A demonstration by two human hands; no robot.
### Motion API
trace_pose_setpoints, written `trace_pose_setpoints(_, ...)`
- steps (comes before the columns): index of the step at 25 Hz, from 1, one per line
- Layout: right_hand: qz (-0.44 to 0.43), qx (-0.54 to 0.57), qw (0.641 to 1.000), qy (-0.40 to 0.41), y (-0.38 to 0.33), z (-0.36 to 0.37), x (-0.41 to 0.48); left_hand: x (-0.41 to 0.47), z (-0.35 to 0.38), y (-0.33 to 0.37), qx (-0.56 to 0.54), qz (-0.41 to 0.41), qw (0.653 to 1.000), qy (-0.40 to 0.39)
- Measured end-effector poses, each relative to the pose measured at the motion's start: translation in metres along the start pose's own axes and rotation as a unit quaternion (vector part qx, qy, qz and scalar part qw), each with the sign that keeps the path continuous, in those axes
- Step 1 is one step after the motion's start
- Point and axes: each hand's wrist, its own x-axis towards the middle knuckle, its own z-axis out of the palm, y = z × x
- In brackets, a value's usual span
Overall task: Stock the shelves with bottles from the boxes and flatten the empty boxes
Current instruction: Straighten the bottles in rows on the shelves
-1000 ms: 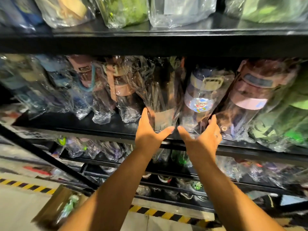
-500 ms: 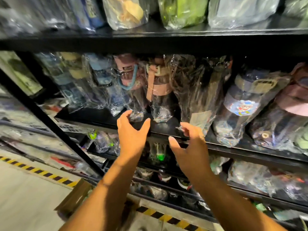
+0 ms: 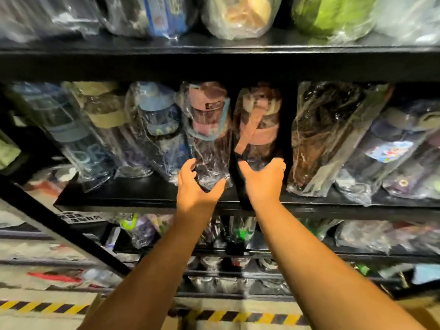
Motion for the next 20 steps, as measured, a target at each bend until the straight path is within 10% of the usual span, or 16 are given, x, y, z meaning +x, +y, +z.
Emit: trace_pose_setpoints(20, -0.075, 0.041, 0.996, 0.038, 0.032, -0.011, -0.024, 0.028, 0.027, 0.022, 0.043, -0.096, 0.994, 0.027)
